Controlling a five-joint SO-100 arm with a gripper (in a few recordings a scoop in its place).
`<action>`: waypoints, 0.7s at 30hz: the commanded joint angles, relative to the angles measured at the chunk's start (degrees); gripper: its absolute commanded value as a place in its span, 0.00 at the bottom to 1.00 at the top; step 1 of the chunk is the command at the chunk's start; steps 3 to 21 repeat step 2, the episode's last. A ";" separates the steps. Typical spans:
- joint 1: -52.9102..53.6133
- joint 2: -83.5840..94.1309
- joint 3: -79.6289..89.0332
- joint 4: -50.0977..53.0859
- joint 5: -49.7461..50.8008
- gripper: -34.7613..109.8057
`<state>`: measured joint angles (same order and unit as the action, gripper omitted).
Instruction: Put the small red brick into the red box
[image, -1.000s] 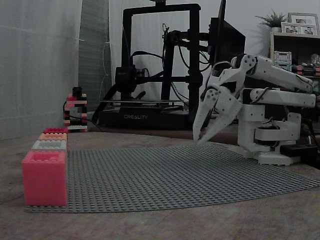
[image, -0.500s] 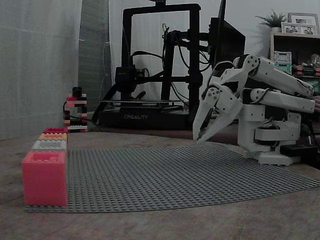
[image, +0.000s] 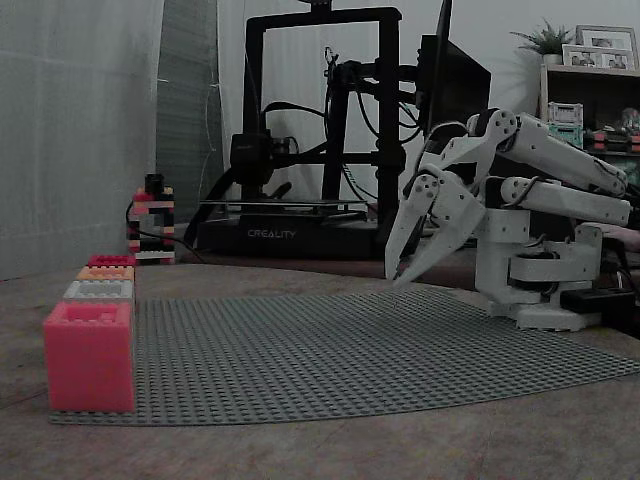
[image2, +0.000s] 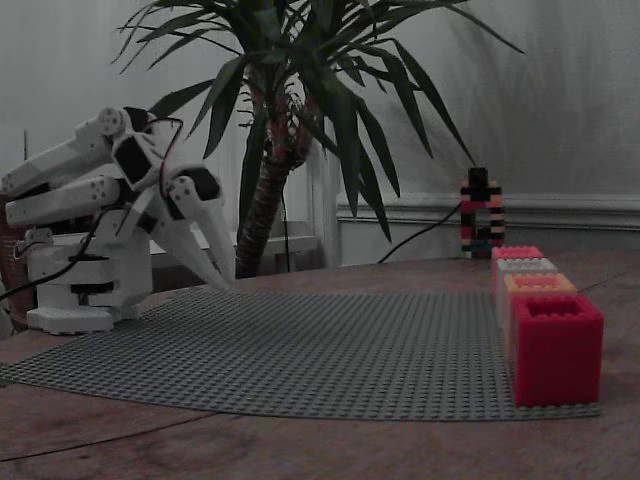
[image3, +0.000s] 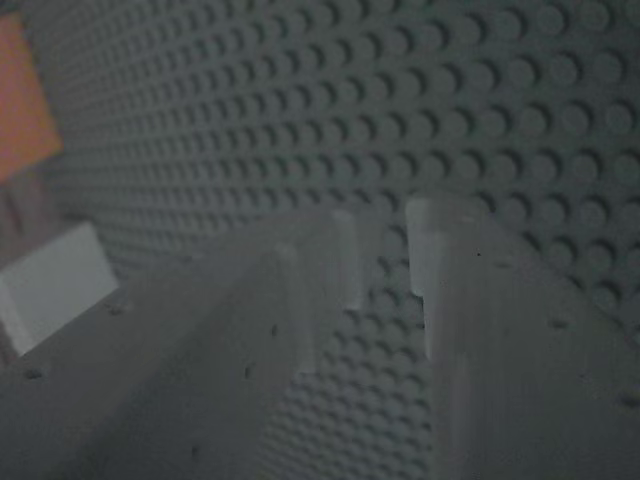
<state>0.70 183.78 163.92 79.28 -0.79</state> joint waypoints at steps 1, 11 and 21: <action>-0.44 0.70 -0.44 1.49 -0.18 0.24; -0.44 0.70 -0.44 1.49 -0.18 0.24; -0.44 0.70 -0.44 1.49 -0.18 0.24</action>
